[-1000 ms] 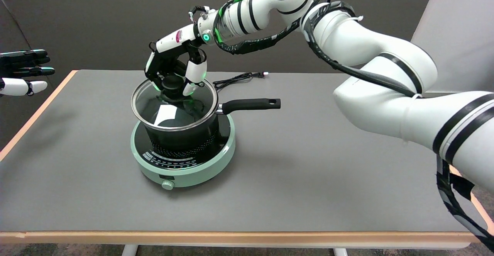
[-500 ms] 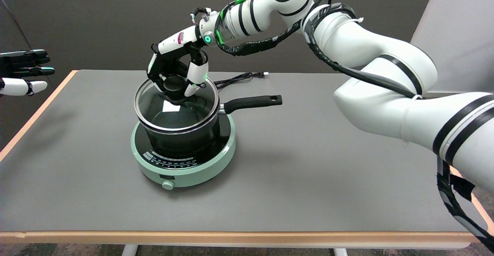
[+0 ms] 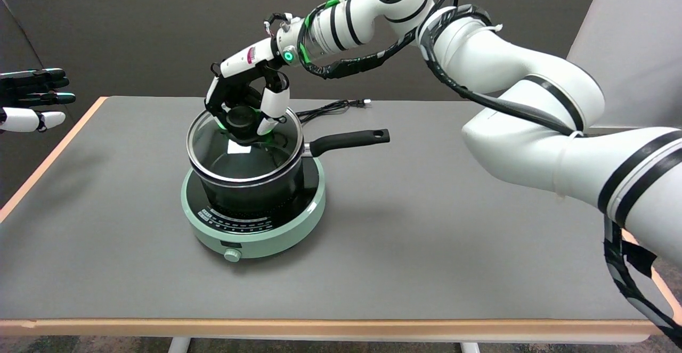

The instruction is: Place the pot lid onto the pot.

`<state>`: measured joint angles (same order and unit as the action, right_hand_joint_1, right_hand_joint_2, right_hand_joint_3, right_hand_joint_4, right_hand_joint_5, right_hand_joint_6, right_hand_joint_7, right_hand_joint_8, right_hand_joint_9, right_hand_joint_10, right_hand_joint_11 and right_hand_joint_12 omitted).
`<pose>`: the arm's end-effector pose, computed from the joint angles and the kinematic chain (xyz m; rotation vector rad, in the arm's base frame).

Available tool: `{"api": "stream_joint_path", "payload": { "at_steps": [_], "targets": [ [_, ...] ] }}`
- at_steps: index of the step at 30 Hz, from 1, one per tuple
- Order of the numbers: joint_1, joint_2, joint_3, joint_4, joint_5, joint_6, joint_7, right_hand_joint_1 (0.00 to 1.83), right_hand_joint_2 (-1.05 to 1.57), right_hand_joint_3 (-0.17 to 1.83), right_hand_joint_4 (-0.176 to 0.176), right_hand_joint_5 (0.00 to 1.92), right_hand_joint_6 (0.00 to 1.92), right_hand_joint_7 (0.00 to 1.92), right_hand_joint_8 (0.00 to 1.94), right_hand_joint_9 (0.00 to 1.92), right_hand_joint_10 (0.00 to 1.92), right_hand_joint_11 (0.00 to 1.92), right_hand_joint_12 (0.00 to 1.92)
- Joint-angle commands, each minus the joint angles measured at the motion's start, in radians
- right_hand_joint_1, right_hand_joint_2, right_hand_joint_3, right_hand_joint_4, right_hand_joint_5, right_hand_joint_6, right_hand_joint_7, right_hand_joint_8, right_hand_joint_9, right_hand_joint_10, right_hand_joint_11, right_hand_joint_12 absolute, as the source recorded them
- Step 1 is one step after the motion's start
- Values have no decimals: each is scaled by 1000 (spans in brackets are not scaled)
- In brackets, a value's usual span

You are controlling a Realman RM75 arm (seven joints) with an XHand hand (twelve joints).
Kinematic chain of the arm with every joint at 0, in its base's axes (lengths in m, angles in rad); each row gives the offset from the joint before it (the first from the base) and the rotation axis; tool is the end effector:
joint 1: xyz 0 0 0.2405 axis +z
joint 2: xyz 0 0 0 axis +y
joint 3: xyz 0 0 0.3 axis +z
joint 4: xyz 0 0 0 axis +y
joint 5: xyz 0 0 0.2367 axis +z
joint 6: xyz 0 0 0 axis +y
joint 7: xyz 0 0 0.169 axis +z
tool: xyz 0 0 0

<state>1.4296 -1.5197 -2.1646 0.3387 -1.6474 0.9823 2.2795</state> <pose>-0.0836 -0.6177 0.1002 2.4154 -0.3905 -0.4952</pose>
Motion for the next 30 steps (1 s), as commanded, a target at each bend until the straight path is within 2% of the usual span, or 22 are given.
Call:
{"api": "stream_joint_path", "payload": {
  "at_steps": [1,18,20,30],
  "targets": [
    [38,-14,-3,-4,-7,101,6,1346,923,543,176,650,1136,834,1380,782,1589,562,1783],
    [57,-8,-51,24,15,123,7,1349,896,593,176,649,1162,843,1388,787,1655,586,1797],
    [56,-7,-51,24,15,122,7,1348,911,561,176,612,1238,840,1373,767,1663,577,1799],
    [52,-6,-51,16,15,116,7,1343,939,517,176,610,1229,826,1376,760,1661,576,1797]
  ]
}}
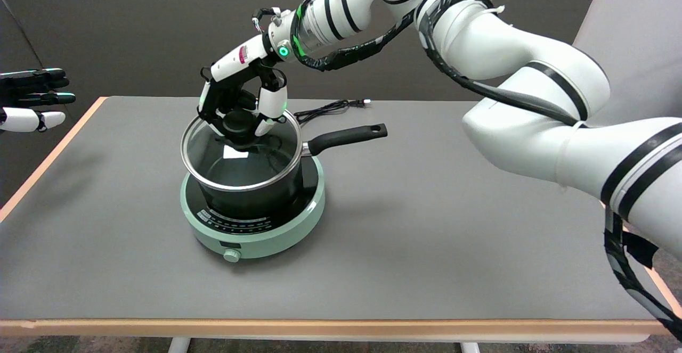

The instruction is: Place the pot lid onto the pot.

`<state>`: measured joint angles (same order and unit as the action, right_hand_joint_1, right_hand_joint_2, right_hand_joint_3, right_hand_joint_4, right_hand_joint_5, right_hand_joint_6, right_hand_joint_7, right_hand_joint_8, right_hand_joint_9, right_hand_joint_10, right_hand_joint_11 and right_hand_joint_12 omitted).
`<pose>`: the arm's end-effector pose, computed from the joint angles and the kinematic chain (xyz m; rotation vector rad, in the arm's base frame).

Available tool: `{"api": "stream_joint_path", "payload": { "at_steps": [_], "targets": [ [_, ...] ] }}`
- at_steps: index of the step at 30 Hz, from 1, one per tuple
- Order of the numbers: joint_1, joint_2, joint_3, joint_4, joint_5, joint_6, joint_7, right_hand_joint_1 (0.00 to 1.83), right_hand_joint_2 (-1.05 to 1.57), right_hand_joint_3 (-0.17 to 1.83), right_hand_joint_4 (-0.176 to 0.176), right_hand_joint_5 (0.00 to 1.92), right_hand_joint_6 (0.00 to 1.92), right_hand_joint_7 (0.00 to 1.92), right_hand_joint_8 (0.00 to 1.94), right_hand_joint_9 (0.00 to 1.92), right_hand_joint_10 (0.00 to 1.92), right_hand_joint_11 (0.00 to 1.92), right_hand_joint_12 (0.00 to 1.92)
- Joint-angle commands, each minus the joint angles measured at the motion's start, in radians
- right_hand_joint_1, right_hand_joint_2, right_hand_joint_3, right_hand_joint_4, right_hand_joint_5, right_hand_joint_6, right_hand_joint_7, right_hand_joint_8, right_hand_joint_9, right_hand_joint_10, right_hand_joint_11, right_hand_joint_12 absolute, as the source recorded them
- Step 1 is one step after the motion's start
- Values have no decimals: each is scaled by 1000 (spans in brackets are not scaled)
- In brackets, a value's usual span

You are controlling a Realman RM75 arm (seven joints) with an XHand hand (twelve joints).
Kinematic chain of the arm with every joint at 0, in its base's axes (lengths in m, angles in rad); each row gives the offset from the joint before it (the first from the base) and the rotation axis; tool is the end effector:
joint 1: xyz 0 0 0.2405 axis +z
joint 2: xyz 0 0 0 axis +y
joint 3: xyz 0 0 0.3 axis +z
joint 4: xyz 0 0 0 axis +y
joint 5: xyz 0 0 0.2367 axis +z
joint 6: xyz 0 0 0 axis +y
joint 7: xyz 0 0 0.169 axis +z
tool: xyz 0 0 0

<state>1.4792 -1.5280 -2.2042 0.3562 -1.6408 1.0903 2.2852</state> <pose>-0.0633 -0.6026 0.0866 2.4945 -0.3620 -0.5955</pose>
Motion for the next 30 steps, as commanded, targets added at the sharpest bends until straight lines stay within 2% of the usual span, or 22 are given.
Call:
{"api": "stream_joint_path", "payload": {
  "at_steps": [1,6,7,10,12,14,21,23,30],
  "targets": [
    [2,2,-11,-2,8,8,1,1343,941,515,176,609,1231,825,1378,759,1663,573,1800],
    [1,2,-9,-2,8,5,1,1343,941,518,176,603,1234,823,1381,754,1661,552,1822],
    [1,2,-9,-2,8,5,1,1332,974,494,176,627,1083,787,1434,784,1625,518,1833],
    [-2,2,-5,-2,8,5,1,1329,1031,380,176,632,896,777,1407,752,1467,444,1823],
    [-4,3,-3,-2,8,5,1,1336,1017,364,176,632,846,813,1339,731,1437,466,1866],
    [-6,3,-2,-1,8,5,1,1328,1054,309,155,641,776,787,1364,754,1366,436,1859],
    [-8,5,-2,6,8,5,1,1327,1076,267,120,641,680,786,1347,757,1307,392,1884],
    [-9,6,-2,6,8,5,1,1330,1063,278,136,649,665,800,1326,734,1318,379,1908],
    [-11,6,-2,6,8,3,1,1329,1070,268,128,651,639,796,1329,737,1302,370,1908]
  ]
}}
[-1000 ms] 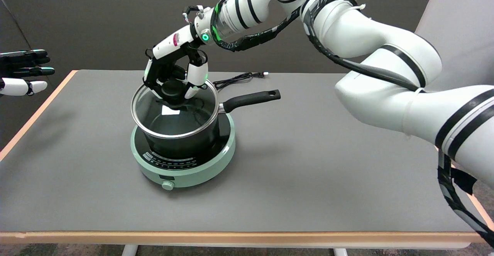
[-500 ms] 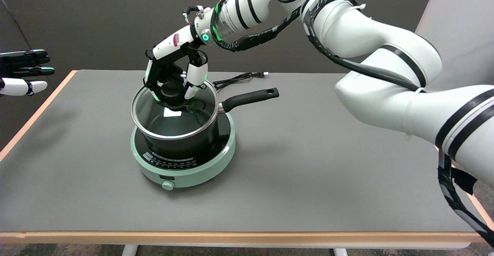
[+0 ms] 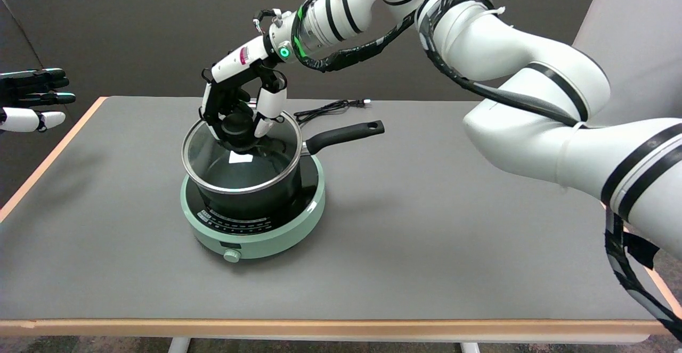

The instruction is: Place the pot lid onto the pot.

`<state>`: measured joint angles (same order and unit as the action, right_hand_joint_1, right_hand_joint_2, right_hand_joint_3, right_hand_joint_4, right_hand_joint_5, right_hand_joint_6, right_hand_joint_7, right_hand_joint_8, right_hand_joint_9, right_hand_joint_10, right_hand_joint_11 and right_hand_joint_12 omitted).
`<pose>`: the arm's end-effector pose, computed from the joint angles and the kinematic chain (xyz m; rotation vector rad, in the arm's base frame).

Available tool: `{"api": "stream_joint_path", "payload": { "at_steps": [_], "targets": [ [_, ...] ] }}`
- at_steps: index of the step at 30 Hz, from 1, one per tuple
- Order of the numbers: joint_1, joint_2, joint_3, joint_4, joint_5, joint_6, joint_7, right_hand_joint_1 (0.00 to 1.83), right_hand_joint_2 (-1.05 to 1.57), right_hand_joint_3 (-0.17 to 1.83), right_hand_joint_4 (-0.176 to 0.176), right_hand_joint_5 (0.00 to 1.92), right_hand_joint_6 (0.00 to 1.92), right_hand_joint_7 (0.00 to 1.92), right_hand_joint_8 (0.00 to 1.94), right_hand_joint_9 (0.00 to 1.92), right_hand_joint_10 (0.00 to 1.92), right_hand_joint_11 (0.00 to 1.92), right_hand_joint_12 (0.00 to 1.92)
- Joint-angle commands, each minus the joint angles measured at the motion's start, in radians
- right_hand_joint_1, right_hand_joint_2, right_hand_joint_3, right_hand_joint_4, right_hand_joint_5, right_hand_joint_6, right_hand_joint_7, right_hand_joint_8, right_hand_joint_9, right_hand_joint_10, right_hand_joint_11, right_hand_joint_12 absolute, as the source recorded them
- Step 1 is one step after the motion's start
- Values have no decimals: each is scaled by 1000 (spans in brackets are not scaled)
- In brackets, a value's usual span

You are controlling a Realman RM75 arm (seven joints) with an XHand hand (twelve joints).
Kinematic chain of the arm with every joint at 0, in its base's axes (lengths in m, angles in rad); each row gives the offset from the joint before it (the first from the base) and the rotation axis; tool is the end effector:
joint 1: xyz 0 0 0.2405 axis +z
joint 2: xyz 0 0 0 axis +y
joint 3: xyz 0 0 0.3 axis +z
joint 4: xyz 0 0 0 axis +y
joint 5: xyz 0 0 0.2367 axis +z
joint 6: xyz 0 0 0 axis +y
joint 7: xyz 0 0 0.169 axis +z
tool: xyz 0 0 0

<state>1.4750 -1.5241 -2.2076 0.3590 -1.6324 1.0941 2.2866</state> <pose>-0.0652 -0.6018 0.0876 2.4975 -0.3719 -0.5938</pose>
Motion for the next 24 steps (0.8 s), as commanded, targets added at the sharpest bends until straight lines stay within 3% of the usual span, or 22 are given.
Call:
{"api": "stream_joint_path", "payload": {
  "at_steps": [1,16,21,23,24],
  "targets": [
    [-7,2,3,4,0,-2,0,1329,1071,268,128,651,639,795,1331,737,1304,369,1908],
    [-14,2,6,4,0,-15,0,1328,1079,264,121,647,636,783,1349,745,1304,348,1917],
    [-14,2,6,4,0,-20,0,1325,1089,253,83,623,587,774,1359,758,1315,266,1921],
    [-16,2,8,4,0,-22,0,1122,772,907,103,652,498,795,783,733,1339,212,1921],
    [-17,2,10,5,0,-23,0,1115,765,907,99,657,478,803,758,739,1334,193,1921]
  ]
}}
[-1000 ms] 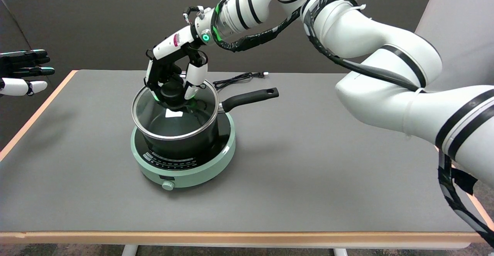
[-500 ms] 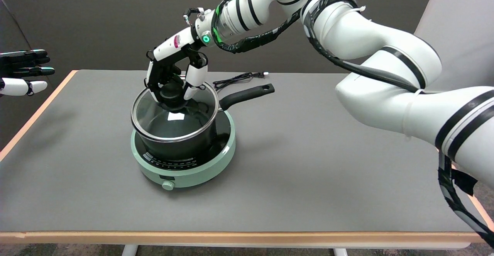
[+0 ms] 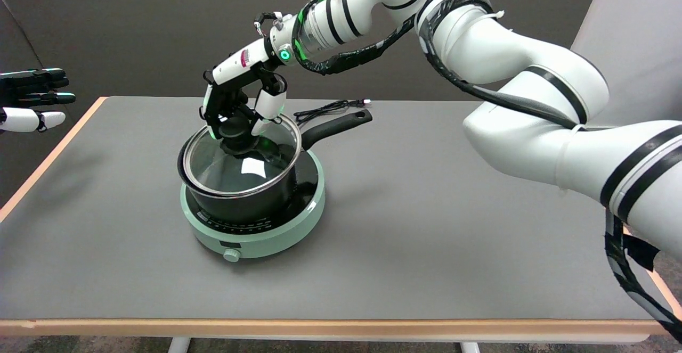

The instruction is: Place the pot lid onto the pot.

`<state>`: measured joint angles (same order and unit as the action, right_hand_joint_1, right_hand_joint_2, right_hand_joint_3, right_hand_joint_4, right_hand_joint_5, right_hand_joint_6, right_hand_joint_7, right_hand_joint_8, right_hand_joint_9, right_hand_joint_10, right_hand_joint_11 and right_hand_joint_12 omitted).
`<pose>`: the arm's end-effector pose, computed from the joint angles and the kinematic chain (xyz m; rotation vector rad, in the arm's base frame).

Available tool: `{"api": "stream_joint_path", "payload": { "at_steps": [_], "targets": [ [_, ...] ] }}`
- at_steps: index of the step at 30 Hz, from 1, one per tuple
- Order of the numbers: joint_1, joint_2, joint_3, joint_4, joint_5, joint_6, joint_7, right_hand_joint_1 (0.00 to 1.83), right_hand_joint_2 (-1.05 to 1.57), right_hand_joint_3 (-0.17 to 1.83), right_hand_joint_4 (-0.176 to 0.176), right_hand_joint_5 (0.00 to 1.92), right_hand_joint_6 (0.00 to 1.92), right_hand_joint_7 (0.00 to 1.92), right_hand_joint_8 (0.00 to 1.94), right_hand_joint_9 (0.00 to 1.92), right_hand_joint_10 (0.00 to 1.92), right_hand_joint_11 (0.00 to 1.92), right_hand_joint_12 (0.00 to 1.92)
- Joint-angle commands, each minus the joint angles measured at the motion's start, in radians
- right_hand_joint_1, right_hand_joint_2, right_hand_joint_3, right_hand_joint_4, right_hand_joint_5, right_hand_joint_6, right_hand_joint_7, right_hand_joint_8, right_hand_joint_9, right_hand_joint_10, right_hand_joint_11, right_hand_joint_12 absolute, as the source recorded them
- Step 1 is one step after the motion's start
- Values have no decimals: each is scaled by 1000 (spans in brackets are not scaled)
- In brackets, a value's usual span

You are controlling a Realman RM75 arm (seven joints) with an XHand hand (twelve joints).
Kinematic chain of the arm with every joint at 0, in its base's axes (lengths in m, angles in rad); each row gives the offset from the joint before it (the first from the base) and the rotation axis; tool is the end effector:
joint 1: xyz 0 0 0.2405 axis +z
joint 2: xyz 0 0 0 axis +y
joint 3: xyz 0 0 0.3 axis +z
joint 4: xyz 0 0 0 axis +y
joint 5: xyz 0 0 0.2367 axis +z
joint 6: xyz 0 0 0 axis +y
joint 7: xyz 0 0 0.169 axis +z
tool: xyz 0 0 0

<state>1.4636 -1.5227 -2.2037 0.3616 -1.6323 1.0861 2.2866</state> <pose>-0.0701 -0.6023 0.0882 2.4937 -0.3808 -0.5862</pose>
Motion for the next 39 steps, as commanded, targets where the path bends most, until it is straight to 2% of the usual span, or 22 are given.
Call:
{"api": "stream_joint_path", "payload": {
  "at_steps": [1,5,13,14,16,20,25,39],
  "targets": [
    [-6,1,7,2,1,-16,0,1108,757,908,95,661,456,811,733,743,1331,170,1921],
    [-10,1,10,2,2,-22,0,1050,727,898,96,677,410,850,650,767,1333,56,1921],
    [-16,3,10,6,11,-26,0,1001,715,869,82,686,372,873,602,767,1330,-1,1921],
    [79,-27,-113,70,-163,43,170,1001,713,867,81,687,369,873,601,766,1327,-1,1921],
    [-19,6,11,12,11,-31,0,1007,706,860,79,689,367,878,593,769,1320,-1,1920],
    [-24,8,13,16,11,-39,0,1014,693,859,70,680,350,865,596,756,1333,-1,1884],
    [-29,13,13,26,7,-58,0,1030,655,849,37,623,267,808,517,695,1240,-1,1696],
    [-51,37,13,47,-22,-88,-8,1049,632,859,33,592,245,814,418,690,1124,-1,1648]
  ]
}}
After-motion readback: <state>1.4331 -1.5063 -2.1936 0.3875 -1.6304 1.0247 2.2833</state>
